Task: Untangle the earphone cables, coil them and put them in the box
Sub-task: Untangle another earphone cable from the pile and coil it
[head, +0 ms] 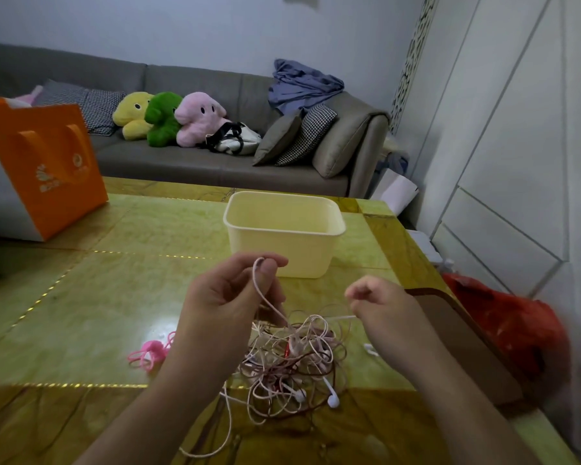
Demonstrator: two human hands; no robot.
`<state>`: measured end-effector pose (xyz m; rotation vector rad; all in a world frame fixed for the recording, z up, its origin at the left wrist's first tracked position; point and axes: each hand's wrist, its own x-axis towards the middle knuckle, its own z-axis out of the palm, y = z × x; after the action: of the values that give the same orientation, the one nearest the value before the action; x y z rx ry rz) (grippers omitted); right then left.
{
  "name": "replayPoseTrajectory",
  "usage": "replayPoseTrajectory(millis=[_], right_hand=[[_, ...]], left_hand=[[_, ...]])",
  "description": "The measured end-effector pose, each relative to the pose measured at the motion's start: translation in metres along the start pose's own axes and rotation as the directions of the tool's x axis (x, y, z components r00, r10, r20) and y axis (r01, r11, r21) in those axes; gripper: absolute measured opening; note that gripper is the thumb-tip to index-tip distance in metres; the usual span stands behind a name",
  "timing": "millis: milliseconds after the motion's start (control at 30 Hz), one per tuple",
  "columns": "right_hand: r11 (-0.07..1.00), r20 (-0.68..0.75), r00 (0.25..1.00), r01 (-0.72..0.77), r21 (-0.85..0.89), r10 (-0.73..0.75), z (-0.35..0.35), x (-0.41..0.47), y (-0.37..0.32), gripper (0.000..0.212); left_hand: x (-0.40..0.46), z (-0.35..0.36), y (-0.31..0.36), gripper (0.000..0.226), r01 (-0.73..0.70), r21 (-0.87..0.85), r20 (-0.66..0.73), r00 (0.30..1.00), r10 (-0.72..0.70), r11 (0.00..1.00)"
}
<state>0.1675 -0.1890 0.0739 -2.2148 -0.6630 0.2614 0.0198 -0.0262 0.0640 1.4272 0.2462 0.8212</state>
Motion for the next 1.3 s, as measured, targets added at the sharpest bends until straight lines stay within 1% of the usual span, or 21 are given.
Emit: replayPoseTrajectory(millis=[67, 167, 267, 333, 400, 533, 633, 700, 767, 800, 867, 900, 933, 967, 1000, 1033, 1100, 1167, 1233, 1267, 1300], right_hand=[[0.983, 0.033, 0.994, 0.099, 0.157, -0.105, 0.003, -0.011, -0.014, 0.017], [0.886, 0.334, 0.896, 0.122, 0.448, -0.292, 0.008, -0.024, -0.04, 0.031], [0.931, 0.457, 0.847, 0.113, 0.347, -0.273, 0.021, -0.028, -0.043, 0.034], [0.943, 0.364, 0.903, 0.114, 0.313, -0.23, 0.024, -0.021, -0.036, 0.011], [0.901, 0.24, 0.944, 0.11, 0.421, -0.227, 0.019, -0.015, -0.026, 0.031], [0.566, -0.09, 0.964, 0.22, 0.795, -0.249, -0.006, -0.006, -0.022, 0.039], [0.35, -0.251, 0.948, 0.307, 0.885, -0.195, -0.022, -0.002, -0.021, 0.033], [0.3, -0.307, 0.942, 0.334, 0.894, -0.132, -0.032, 0.001, -0.018, 0.037], [0.318, -0.34, 0.936, 0.35, 0.881, -0.089, -0.037, 0.002, -0.013, 0.037], [0.401, -0.349, 0.935, 0.343, 0.849, -0.06, -0.037, 0.002, -0.01, 0.038], [0.772, -0.341, 0.94, 0.239, 0.589, -0.031, -0.031, 0.001, -0.004, 0.034], [0.933, -0.305, 0.952, 0.139, 0.333, -0.032, -0.026, 0.0, -0.002, 0.026], [0.995, -0.217, 0.976, 0.038, 0.094, -0.017, -0.019, -0.004, -0.005, 0.023], [0.996, -0.127, 0.992, -0.017, -0.092, 0.005, -0.011, -0.008, -0.008, 0.044], [0.984, -0.05, 0.998, 0.04, -0.172, -0.049, -0.005, -0.012, -0.011, 0.068], [0.978, 0.041, 0.99, 0.137, -0.155, -0.132, -0.001, -0.015, -0.014, 0.085], [0.959, 0.237, 0.93, 0.283, 0.023, -0.28, 0.009, -0.022, -0.025, 0.092], [0.945, 0.368, 0.879, 0.23, 0.234, -0.305, 0.022, -0.026, -0.031, 0.067], [0.935, 0.349, 0.881, 0.232, 0.269, -0.319, 0.032, -0.026, -0.034, 0.025], [0.931, 0.321, 0.886, 0.255, 0.262, -0.333, 0.034, -0.024, -0.034, 0.016], [0.927, 0.289, 0.894, 0.272, 0.26, -0.343, 0.034, -0.023, -0.034, 0.022]], left_hand=[[-0.001, -0.002, -0.005, 0.016, -0.012, 0.161, 0.015, 1.0, 0.009, 0.987], [-0.003, -0.003, -0.01, 0.016, -0.049, 0.379, 0.005, 0.999, 0.051, 0.924], [-0.003, -0.008, -0.01, 0.009, -0.081, 0.506, -0.003, 0.995, 0.095, 0.859], [-0.001, -0.013, -0.011, 0.01, -0.044, 0.508, -0.019, 0.998, 0.062, 0.861], [0.0, -0.02, -0.01, 0.022, 0.013, 0.49, 0.0, 1.0, -0.015, 0.872], [0.004, -0.035, -0.008, 0.027, 0.094, 0.415, 0.027, 0.993, -0.115, 0.905], [0.007, -0.041, -0.011, 0.022, 0.119, 0.356, 0.016, 0.991, -0.133, 0.927], [0.007, -0.042, -0.013, 0.019, 0.146, 0.287, 0.016, 0.987, -0.157, 0.947], [0.008, -0.041, -0.015, 0.016, 0.21, 0.056, 0.025, 0.977, -0.212, 0.976], [0.008, -0.039, -0.014, 0.016, 0.243, -0.097, 0.039, 0.97, -0.241, 0.965], [0.007, -0.032, -0.01, 0.014, 0.254, -0.258, 0.07, 0.967, -0.244, 0.932], [0.006, -0.029, -0.008, 0.014, 0.237, -0.243, 0.074, 0.971, -0.226, 0.94], [0.004, -0.026, -0.007, 0.014, 0.21, -0.177, 0.071, 0.977, -0.2, 0.962], [0.002, -0.023, -0.006, 0.015, 0.173, -0.075, 0.068, 0.984, -0.168, 0.982], [0.001, -0.021, -0.008, 0.014, 0.124, 0.043, 0.072, 0.989, -0.127, 0.991], [-0.001, -0.018, -0.008, 0.013, 0.074, 0.147, 0.088, 0.992, -0.088, 0.986], [-0.003, -0.013, -0.01, 0.014, -0.012, 0.281, 0.125, 0.992, -0.024, 0.96], [-0.006, -0.01, -0.01, 0.014, -0.073, 0.326, 0.158, 0.987, 0.022, 0.943], [-0.006, -0.012, -0.012, 0.012, -0.107, 0.368, 0.166, 0.985, 0.048, 0.924], [-0.005, -0.014, -0.013, 0.011, -0.104, 0.379, 0.168, 0.985, 0.042, 0.919], [-0.004, -0.018, -0.014, 0.01, -0.086, 0.38, 0.176, 0.984, 0.019, 0.921]])
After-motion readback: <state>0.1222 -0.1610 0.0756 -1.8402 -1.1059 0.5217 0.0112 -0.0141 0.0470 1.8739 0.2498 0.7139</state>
